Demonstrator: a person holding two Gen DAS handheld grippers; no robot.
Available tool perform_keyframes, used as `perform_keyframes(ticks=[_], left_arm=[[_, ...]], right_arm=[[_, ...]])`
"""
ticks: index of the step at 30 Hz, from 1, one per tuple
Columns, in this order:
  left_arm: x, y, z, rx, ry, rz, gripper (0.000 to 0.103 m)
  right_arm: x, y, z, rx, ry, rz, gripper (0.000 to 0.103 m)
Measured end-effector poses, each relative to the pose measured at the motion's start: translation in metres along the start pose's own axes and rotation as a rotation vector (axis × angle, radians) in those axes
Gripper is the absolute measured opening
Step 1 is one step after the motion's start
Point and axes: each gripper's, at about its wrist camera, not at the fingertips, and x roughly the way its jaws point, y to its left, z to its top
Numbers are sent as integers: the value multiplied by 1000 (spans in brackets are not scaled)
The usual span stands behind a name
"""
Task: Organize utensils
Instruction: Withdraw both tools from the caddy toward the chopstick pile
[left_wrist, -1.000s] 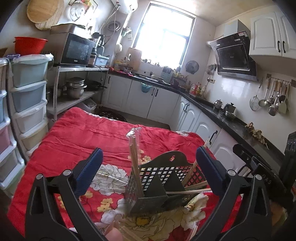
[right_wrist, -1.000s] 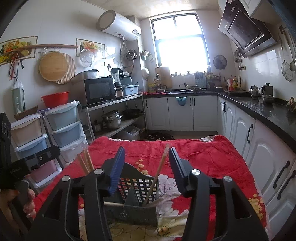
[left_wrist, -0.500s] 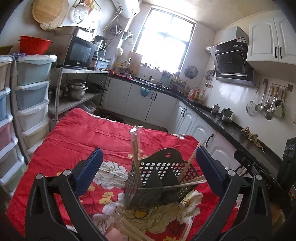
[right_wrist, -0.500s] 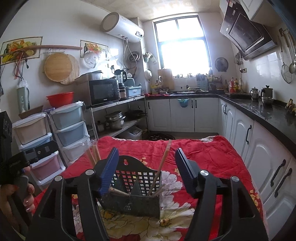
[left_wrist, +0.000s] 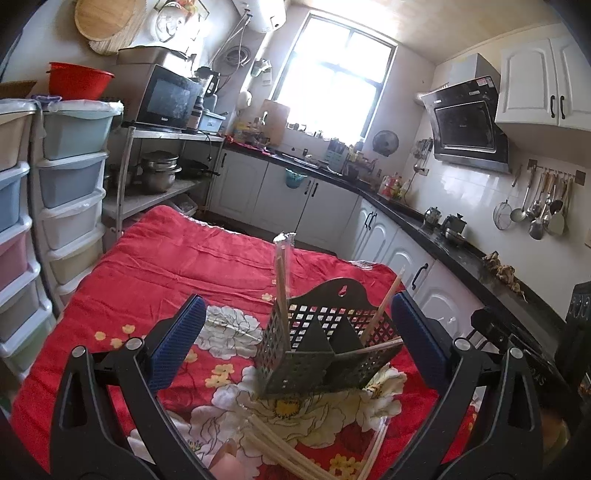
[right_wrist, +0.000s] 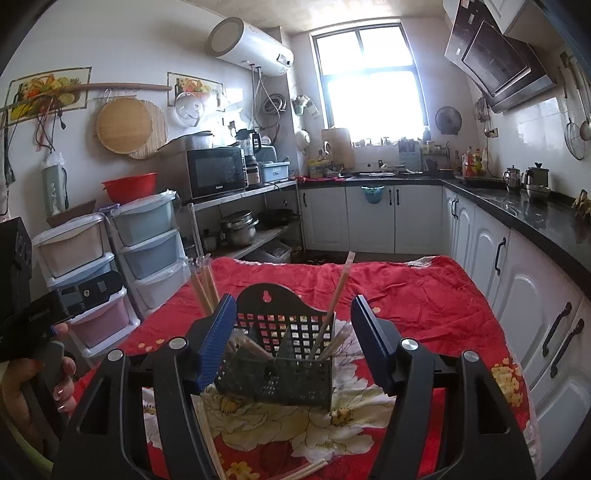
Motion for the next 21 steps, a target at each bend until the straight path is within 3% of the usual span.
perform_keyframes(ticks=[21], left_arm=[[2, 10, -33, -2, 61, 40, 92]], right_arm=[[-2, 10, -29, -23, 79, 15, 63]])
